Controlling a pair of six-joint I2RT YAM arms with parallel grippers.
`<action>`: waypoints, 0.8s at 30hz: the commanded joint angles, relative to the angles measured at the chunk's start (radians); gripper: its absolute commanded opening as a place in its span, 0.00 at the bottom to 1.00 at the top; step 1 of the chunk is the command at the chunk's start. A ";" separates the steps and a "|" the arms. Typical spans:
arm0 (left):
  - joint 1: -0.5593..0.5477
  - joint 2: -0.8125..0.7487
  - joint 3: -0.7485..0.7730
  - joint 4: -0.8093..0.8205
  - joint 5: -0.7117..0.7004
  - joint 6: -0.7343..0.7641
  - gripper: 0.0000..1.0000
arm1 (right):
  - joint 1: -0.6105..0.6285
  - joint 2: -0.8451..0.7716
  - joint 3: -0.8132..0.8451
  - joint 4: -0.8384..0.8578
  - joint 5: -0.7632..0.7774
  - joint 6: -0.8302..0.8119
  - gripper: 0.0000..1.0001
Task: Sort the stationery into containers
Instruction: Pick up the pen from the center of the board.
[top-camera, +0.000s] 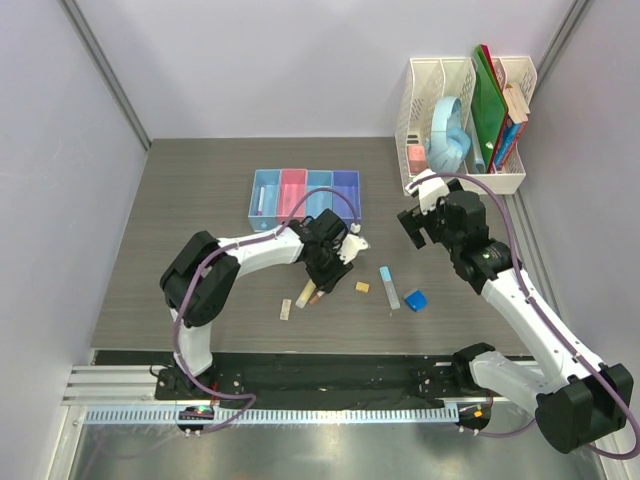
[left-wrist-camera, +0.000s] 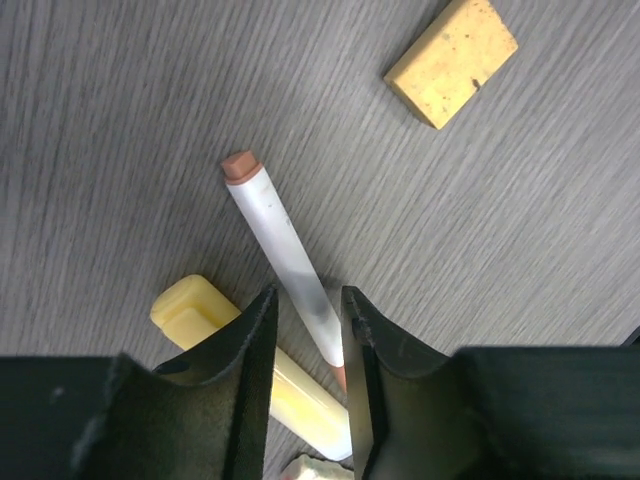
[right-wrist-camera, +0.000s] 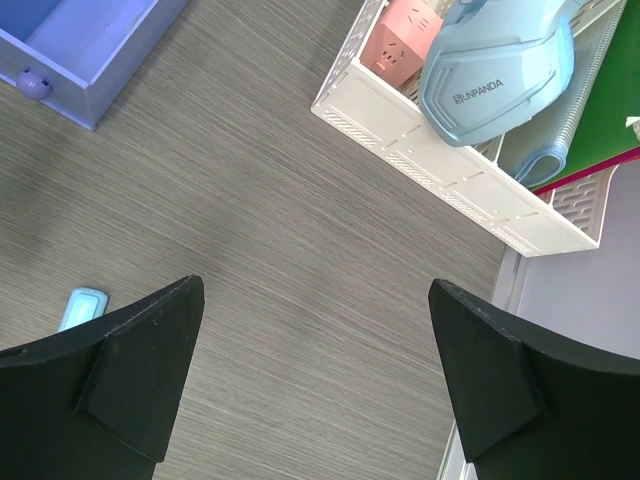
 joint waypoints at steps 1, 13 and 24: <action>-0.017 0.088 -0.012 -0.007 -0.028 0.008 0.28 | -0.007 -0.016 0.050 0.027 0.011 0.021 1.00; -0.034 0.114 0.022 -0.057 -0.018 0.026 0.00 | -0.010 -0.033 0.054 0.027 0.011 0.035 1.00; 0.025 -0.117 0.111 -0.082 0.051 0.025 0.00 | -0.013 -0.030 0.060 0.027 0.015 0.038 1.00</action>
